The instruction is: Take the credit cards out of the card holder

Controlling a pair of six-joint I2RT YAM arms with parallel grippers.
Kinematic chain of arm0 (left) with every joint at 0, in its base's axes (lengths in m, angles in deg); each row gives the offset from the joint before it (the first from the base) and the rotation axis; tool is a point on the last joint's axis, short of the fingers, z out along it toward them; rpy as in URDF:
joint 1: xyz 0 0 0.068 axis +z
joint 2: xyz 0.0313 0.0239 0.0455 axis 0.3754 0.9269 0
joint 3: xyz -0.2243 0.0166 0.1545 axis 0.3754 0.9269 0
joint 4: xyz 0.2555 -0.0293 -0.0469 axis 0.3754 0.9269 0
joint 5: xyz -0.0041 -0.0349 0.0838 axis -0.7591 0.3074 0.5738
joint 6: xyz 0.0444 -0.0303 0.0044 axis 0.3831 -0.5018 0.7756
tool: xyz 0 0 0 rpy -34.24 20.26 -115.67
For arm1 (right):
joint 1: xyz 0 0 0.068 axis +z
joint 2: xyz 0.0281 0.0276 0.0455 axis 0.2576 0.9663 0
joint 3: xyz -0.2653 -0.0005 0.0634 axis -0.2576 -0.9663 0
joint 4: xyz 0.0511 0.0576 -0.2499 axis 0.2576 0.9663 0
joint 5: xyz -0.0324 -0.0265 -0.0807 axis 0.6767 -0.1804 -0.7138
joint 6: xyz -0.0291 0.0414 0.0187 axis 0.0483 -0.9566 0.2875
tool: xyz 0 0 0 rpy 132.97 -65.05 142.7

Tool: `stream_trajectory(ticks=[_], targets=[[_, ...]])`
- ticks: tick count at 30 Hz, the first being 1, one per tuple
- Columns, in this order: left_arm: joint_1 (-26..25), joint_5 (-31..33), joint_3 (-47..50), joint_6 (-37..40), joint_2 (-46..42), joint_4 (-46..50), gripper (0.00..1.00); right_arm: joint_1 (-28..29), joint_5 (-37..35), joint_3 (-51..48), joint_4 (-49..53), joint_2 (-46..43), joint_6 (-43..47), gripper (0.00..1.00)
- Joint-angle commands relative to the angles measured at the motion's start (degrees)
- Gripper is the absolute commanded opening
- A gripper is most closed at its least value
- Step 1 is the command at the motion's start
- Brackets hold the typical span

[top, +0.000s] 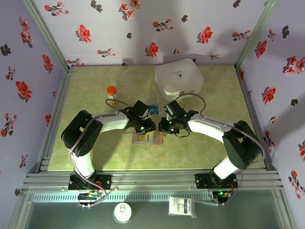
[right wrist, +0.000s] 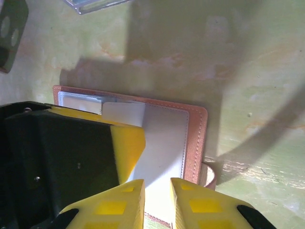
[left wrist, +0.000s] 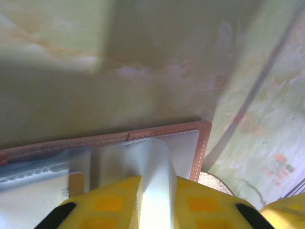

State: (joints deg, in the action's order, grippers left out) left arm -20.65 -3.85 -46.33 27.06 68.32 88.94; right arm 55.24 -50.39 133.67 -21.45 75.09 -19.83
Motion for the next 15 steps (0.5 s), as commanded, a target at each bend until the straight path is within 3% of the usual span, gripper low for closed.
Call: stream_trajectory(ticks=[1,15], targets=[[-0.72,-0.05,-2.41,-0.89,0.92,1.66,0.24,-0.50,-0.61,-0.63,0.29,-1.92,1.42,0.23],[-0.20,2.25,-5.06,2.32,-2.02,7.07,0.43,-0.68,-1.91,0.44,2.28,-3.91,1.63,0.26]])
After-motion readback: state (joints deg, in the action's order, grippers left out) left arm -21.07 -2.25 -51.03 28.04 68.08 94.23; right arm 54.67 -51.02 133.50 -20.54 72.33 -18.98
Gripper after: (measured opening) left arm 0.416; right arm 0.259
